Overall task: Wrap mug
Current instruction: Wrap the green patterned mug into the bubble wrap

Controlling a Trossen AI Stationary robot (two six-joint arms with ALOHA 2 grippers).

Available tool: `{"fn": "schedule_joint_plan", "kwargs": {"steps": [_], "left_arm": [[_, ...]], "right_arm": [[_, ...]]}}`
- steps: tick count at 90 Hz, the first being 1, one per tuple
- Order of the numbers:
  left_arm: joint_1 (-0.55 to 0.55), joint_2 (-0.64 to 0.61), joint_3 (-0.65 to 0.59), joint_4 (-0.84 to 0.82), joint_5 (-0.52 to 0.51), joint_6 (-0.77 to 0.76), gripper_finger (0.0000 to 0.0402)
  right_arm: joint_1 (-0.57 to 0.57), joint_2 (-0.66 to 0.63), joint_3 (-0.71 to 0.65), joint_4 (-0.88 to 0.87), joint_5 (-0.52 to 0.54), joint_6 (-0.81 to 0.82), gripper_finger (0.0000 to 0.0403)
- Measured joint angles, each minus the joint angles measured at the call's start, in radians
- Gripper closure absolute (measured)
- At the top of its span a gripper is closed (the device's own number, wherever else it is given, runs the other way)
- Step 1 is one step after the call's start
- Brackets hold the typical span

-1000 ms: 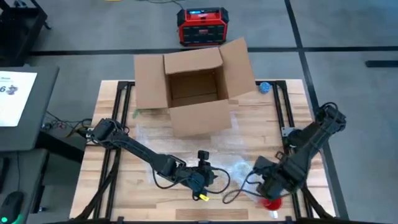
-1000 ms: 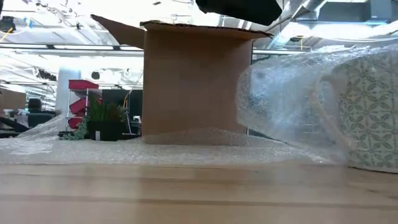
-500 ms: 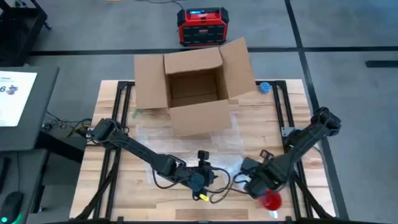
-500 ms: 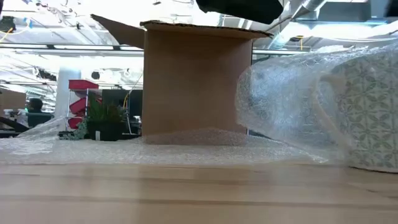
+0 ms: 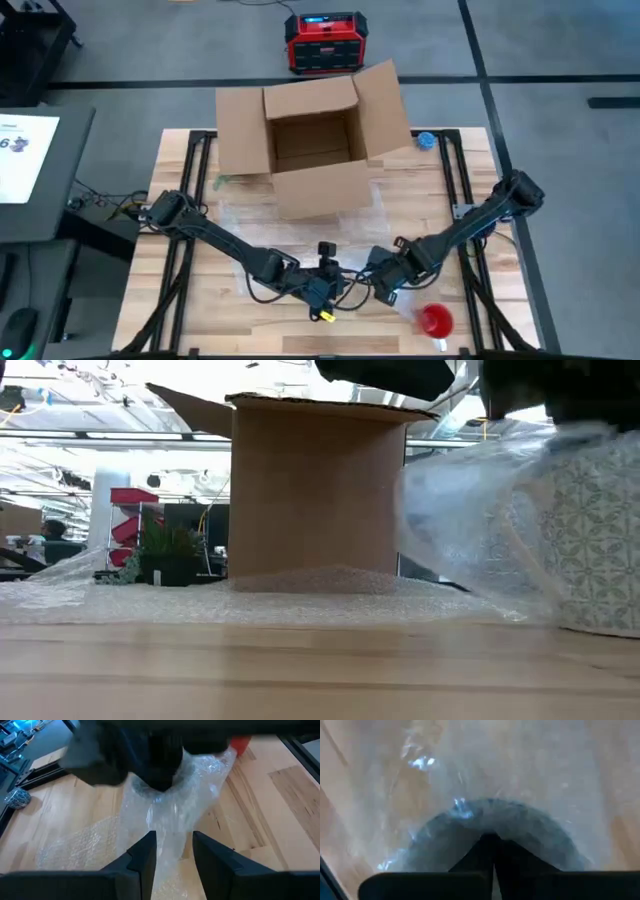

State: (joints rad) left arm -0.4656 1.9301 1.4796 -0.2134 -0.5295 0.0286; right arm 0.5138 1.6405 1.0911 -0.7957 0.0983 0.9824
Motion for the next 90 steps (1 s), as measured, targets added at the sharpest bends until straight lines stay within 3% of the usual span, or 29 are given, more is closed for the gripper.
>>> {"fn": "schedule_joint_plan", "kwargs": {"steps": [18,48,61,76,90], "left_arm": [[0.000,0.000,0.000,0.002,0.000,0.000,0.0295],[0.000,0.000,0.000,0.003,0.000,0.000,0.0295],[0.000,0.000,0.000,0.003,0.000,0.001,0.0295],[-0.001,0.000,0.000,0.002,0.000,0.001,0.0295],[-0.001,0.000,0.000,0.001,0.000,-0.001,0.0295]], "right_arm": [[-0.013,-0.003,-0.002,-0.006,-0.018,-0.031,0.0403],[0.051,-0.004,0.205,-0.255,0.013,-0.031,0.0403],[0.098,-0.006,0.271,-0.251,0.045,-0.038,0.0403],[0.112,0.000,0.255,-0.214,0.034,-0.046,0.0403],[0.086,0.002,0.147,-0.144,0.025,-0.038,0.0403]]}}
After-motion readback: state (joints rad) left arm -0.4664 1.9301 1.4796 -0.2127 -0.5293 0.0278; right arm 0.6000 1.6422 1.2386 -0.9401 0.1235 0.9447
